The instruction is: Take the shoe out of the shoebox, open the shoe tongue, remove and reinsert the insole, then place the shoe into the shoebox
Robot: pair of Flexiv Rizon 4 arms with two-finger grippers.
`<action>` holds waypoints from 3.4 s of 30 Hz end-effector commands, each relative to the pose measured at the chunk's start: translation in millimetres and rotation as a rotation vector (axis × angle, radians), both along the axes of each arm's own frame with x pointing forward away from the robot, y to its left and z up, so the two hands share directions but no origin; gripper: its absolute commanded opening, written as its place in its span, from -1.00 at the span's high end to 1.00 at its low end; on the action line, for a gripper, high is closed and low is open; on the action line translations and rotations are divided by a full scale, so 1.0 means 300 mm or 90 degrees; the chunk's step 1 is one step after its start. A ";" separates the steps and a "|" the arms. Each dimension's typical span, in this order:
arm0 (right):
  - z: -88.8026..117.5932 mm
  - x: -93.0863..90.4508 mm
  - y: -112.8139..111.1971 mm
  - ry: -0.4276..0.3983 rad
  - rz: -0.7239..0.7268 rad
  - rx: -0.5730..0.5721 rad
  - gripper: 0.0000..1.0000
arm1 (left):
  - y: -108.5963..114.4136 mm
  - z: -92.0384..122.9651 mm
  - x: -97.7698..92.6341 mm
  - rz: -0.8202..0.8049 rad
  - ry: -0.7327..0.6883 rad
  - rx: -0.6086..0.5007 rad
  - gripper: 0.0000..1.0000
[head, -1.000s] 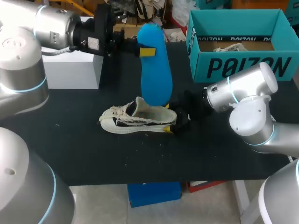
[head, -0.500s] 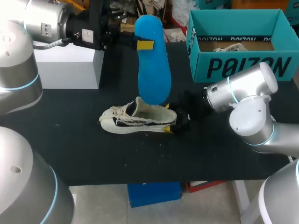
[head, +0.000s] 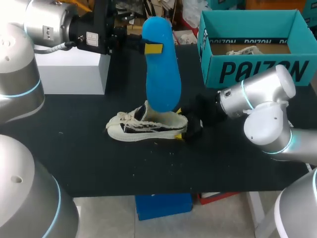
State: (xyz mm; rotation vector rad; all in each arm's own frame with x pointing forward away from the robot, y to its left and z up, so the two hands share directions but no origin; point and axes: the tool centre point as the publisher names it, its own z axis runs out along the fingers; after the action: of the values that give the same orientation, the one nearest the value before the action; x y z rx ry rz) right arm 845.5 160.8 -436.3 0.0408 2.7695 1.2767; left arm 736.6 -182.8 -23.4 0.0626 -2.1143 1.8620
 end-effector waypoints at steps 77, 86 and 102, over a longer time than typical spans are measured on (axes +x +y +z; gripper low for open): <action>0.201 -0.009 -0.054 0.016 -0.007 -0.618 -1.00 | -0.003 -0.002 -0.003 0.002 0.000 0.001 1.00; 0.203 -0.019 -0.071 0.011 -0.007 -0.530 -1.00 | -0.003 -0.002 -0.003 0.002 0.000 0.001 1.00; 0.196 -0.014 -0.094 0.011 -0.004 -0.251 -1.00 | -0.003 -0.002 -0.003 0.002 0.000 0.001 1.00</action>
State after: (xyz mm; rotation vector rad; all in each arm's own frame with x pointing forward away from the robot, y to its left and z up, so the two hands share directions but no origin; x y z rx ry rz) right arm 843.7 140.9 -374.5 0.0453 3.0454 0.3534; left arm 736.5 -183.0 -23.5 0.0625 -2.1142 1.8621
